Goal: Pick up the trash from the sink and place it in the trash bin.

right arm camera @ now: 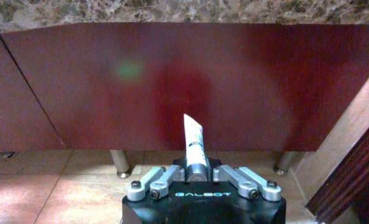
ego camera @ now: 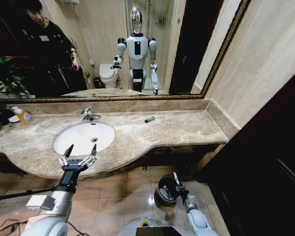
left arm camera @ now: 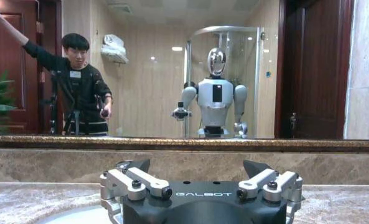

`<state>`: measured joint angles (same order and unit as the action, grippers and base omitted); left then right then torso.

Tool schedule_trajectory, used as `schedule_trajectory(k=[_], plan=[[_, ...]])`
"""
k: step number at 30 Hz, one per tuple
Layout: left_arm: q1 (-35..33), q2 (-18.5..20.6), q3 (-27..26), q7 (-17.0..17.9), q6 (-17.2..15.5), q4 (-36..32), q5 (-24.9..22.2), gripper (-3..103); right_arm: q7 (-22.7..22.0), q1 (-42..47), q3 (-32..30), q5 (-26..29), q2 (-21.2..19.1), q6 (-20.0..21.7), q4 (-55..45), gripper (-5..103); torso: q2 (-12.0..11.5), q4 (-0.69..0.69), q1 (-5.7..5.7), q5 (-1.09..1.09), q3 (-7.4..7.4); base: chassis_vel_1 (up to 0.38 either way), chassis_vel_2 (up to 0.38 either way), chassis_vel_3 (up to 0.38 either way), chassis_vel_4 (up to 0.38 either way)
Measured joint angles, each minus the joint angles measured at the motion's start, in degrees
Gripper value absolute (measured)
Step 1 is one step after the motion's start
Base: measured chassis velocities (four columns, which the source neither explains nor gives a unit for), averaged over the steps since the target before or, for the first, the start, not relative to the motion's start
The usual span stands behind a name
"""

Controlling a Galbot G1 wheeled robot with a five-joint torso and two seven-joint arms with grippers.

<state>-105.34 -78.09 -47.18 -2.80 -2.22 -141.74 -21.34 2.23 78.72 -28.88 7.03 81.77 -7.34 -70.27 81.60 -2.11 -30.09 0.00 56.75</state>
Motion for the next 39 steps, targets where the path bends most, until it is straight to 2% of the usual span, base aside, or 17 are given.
schedule_trajectory(k=[3,4,6,7,8,9,10,12,13,14,15,16,18,21,22,25,39], plan=[[0.0,0.0,0.0,0.0,0.0,0.0,0.0,100,0.6,0.0,0.1,0.0,0.1,0.9,-0.4,18,0.0,0.00,0.00,0.00,0.00,0.000,0.000,0.000,0.000],[0.0,0.0,0.0,0.0,0.0,0.0,0.0,100,0.8,0.1,0.2,0.0,0.1,1.6,-0.8,15,0.0,0.00,0.00,0.00,0.00,0.000,0.000,0.000,0.000],[0.0,0.0,0.0,0.0,0.0,0.0,0.0,100,0.9,0.0,0.3,-0.1,0.3,2.1,-1.0,22,0.0,0.00,0.00,0.00,0.00,0.000,0.000,0.000,0.000],[0.0,0.0,0.0,0.0,0.0,0.0,0.0,100,0.9,0.0,0.3,-0.1,0.3,2.1,-1.0,22,0.0,0.00,0.00,0.00,0.00,0.000,0.000,0.000,0.000],[0.0,0.0,0.0,0.0,0.0,0.0,0.0,100,0.9,-0.1,0.4,-0.1,0.6,2.2,-1.1,28,0.0,0.00,0.00,0.00,0.00,0.000,0.000,0.000,0.000],[0.0,0.0,0.0,0.0,0.0,0.0,0.0,100,0.9,-0.1,0.4,-0.1,0.6,2.2,-1.1,28,0.0,0.00,0.00,0.00,0.00,0.000,0.000,0.000,0.000],[0.0,0.0,0.0,0.0,0.0,0.0,0.0,100,0.8,-0.2,0.4,-0.2,0.7,2.2,-1.1,33,0.0,0.00,0.00,0.00,0.00,0.000,0.000,0.000,0.000],[0.0,0.0,0.0,0.0,0.0,0.0,0.0,100,0.8,-0.2,0.4,-0.4,0.8,2.2,-1.2,33,0.0,0.00,0.00,0.00,0.00,0.000,0.000,0.000,0.000],[0.0,0.0,0.0,0.0,0.0,0.0,0.0,100,0.8,-0.2,0.4,-0.6,0.9,2.2,-1.3,44,0.0,0.00,0.00,0.00,0.00,0.000,0.000,0.000,0.000],[0.0,0.0,0.0,0.0,0.0,0.0,0.0,100,0.8,-0.1,0.4,-0.7,0.9,2.2,-1.5,49,0.0,0.00,0.00,0.00,0.00,0.000,0.000,0.000,0.000],[0.0,0.0,0.0,0.0,0.0,0.0,0.0,100,0.8,-0.1,0.4,-0.7,0.9,2.2,-1.5,49,0.0,0.00,0.00,0.00,0.00,0.000,0.000,0.000,0.000],[0.0,0.0,0.0,0.0,0.0,0.0,0.0,100,0.7,0.0,0.4,-0.8,1.0,2.2,-1.7,61,0.0,0.00,0.00,0.00,0.00,0.000,0.000,0.000,0.000],[0.0,0.0,0.0,0.0,0.0,0.0,0.0,100,0.6,0.1,0.4,-0.8,1.0,2.2,-1.8,61,0.0,0.00,0.00,0.00,0.00,0.000,0.000,0.000,0.000],[0.0,0.0,0.0,0.0,0.0,0.0,0.0,100,0.5,0.7,0.5,-0.8,1.1,2.0,-2.4,77,0.0,0.00,0.00,0.00,0.00,0.000,0.000,0.000,0.000],[0.0,0.0,0.0,0.0,0.0,0.0,0.0,100,0.5,0.7,0.5,-0.8,1.1,2.0,-2.4,77,0.0,0.00,0.00,0.00,0.00,0.000,0.000,0.000,0.000],[0.0,0.0,0.0,0.0,0.0,0.0,0.0,100,0.5,1.3,0.3,-0.7,0.8,2.0,-3.2,97,0.0,0.00,0.00,0.00,0.00,0.000,0.000,0.000,0.000],[0.0,0.0,0.0,0.0,0.0,0.0,0.0,100,0.0,1.5,0.2,-0.5,0.7,2.8,-4.7,100,0.0,0.00,0.00,0.00,0.00,0.000,0.000,0.000,0.000]])
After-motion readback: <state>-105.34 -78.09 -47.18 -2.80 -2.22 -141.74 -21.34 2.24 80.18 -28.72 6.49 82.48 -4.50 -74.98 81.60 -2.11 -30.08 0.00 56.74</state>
